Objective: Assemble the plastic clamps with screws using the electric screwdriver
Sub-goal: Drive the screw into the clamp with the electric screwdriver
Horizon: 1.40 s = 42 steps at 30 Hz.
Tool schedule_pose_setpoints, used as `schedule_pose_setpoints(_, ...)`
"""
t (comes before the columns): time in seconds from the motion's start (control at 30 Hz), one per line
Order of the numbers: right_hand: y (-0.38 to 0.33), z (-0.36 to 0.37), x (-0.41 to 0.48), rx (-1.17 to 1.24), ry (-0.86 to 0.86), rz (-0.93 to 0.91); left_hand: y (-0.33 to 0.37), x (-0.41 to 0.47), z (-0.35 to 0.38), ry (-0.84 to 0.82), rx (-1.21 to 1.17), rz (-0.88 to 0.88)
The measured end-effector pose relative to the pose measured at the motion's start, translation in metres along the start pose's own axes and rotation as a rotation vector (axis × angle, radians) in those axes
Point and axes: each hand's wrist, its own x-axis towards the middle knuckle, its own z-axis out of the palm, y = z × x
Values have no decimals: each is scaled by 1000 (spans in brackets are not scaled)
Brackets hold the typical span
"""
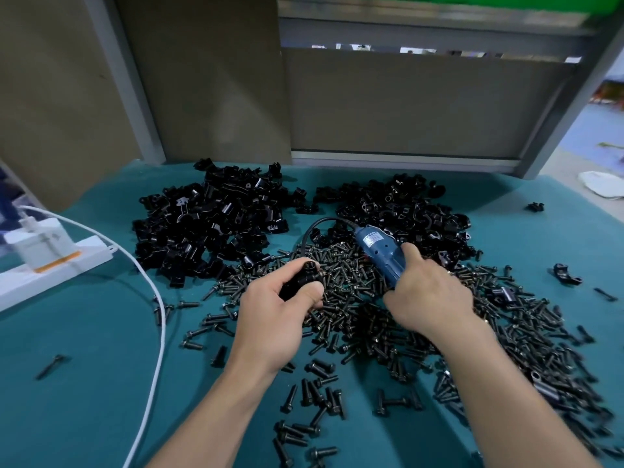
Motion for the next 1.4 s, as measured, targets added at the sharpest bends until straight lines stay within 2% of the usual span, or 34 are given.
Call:
schedule_pose_setpoints(0.1,-2,8,12,23,42,29,2,-1,-3,40,-17,21)
schedule_pose_setpoints(0.2,7,-2,22,55,75,53,5,5,-12,143,-161,19)
schedule_pose_setpoints(0.27,17,-15,30,204,78,39,5,12,-20,249,-265,16)
schedule_pose_setpoints(0.37,24,-40,32,798,65,48,4,19,-31,326,-330,-17)
schedule_pose_setpoints(0.43,23,-49,25,1269,-44,58,3,19,-32,302,-301,-47)
schedule_pose_setpoints(0.53,9,-43,14,1843,-240,51,1,12,-21,168,-156,-46)
schedule_pose_setpoints(0.63,-12,-27,10,2197,-212,138,1,4,-12,21,110,39)
schedule_pose_setpoints(0.73,-22,-9,16,2346,-88,281,-1,-1,-11,-28,278,59)
schedule_pose_setpoints(1.03,-4,15,25,2603,144,392,-2,0,-10,-134,435,55)
schedule_pose_setpoints(1.4,-1,24,22,2699,110,348,-1,-3,-6,-182,498,82)
